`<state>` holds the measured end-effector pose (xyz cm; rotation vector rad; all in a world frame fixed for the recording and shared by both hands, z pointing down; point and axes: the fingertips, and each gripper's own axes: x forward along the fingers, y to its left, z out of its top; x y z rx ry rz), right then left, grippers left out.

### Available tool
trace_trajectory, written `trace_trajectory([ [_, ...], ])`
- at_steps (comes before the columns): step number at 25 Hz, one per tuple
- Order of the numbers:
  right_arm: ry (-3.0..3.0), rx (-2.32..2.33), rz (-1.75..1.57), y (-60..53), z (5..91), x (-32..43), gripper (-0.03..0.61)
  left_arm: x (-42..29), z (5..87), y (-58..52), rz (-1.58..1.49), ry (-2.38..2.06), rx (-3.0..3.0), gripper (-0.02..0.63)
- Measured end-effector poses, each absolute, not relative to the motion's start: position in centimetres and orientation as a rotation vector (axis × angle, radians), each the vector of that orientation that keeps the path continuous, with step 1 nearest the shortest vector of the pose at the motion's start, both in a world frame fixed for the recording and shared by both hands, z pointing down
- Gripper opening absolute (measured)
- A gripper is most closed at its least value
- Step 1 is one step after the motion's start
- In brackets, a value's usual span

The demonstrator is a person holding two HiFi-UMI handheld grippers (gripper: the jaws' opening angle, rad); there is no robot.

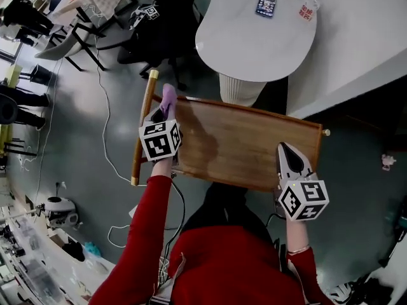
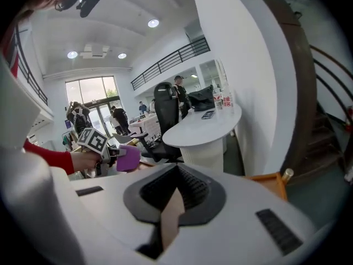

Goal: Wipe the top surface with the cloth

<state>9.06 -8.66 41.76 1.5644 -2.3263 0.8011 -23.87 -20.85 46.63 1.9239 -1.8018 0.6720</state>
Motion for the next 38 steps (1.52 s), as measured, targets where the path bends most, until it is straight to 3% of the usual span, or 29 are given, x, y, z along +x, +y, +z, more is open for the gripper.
trace_trajectory([
  [6,-2.137,1.759,0.907,-4.8,43.6,13.5,0.005,-16.5,51.7,-23.2,0.710,-1.560,1.977,0.051],
  [14,-1.822,2.101,1.012,2.9,43.4,19.8,0.005,9.8,53.6,-17.1,0.690,-0.923,2.217,0.050],
  [20,-1.649,2.293,1.030,7.3,42.9,22.6,0.005,22.3,52.9,-12.4,0.710,-0.615,2.329,0.049],
  [24,-1.595,2.367,1.052,10.2,42.6,23.5,0.005,25.4,52.4,-10.2,0.742,-0.554,2.375,0.051],
  [33,-1.618,2.303,1.048,9.3,43.6,24.0,0.005,22.6,48.8,-13.9,0.788,-0.629,2.542,0.049],
  [38,-1.667,2.241,1.031,7.2,44.1,23.4,0.005,24.4,49.7,-15.2,0.937,-0.435,2.640,0.051],
])
